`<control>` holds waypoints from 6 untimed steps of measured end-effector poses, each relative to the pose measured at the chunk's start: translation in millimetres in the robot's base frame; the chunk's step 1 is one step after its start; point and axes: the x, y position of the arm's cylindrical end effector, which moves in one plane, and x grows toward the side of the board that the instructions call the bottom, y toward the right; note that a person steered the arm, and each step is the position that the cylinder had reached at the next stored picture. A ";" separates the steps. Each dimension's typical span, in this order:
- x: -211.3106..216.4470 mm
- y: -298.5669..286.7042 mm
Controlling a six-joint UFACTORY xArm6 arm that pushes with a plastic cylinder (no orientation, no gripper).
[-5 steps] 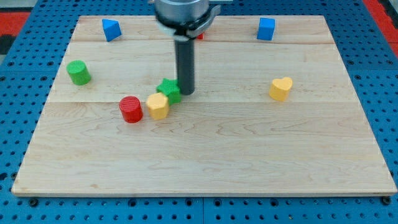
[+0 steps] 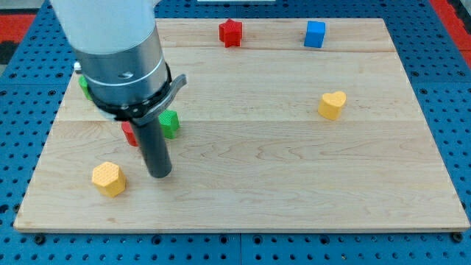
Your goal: Place the yellow hexagon towards the bottom left corner
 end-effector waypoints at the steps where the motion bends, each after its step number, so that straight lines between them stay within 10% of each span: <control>1: 17.7 -42.0; 6: 20.8 -42.3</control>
